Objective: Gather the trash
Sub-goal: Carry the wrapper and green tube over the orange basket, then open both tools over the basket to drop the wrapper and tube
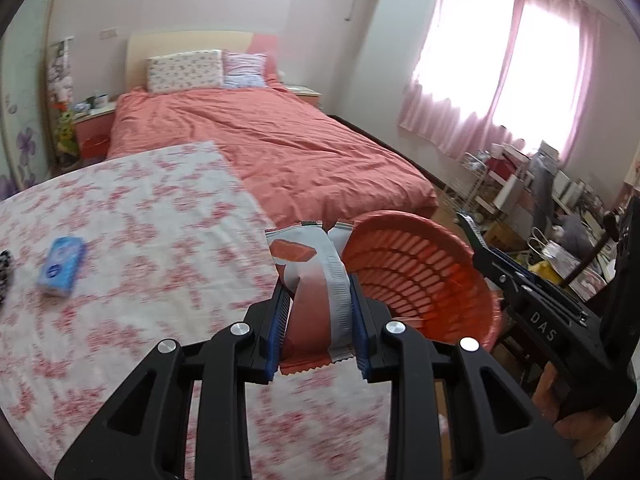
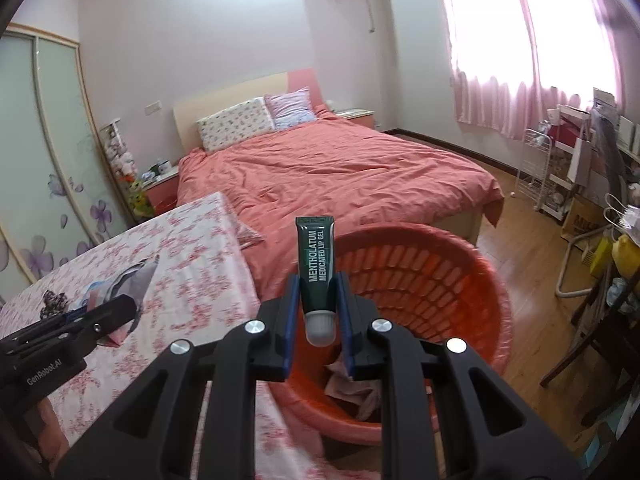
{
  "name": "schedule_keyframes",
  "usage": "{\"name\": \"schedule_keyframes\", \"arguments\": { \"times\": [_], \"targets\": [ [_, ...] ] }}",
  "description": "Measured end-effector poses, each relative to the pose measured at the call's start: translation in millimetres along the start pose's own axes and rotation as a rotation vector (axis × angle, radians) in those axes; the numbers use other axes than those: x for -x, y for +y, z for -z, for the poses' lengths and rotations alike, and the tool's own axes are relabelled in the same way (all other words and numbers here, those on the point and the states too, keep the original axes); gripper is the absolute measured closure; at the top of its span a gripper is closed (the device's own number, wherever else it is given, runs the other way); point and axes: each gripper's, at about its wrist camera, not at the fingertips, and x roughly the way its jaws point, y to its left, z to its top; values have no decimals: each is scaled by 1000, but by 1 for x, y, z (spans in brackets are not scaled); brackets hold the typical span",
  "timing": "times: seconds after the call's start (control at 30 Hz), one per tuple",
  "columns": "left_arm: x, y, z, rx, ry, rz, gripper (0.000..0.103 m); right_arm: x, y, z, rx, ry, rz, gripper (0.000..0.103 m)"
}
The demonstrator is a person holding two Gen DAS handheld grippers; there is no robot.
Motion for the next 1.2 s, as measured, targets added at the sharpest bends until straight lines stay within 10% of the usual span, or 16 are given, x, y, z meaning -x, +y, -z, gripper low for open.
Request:
{"name": "schedule_keyframes", "arguments": {
  "times": [0.7,0.83,1.2],
  "targets": [
    [-69,-76,-4,-100,85,131,74,-22,-77,-4,-104,-18,44,84],
    [-78,-74,-1,-85,111,112,54,-30,-83,-6,-124,-12,37,76],
    [-56,-13,7,-48,116,-77,53,-28,-67,-5,-80,-3,73,57]
  ]
}}
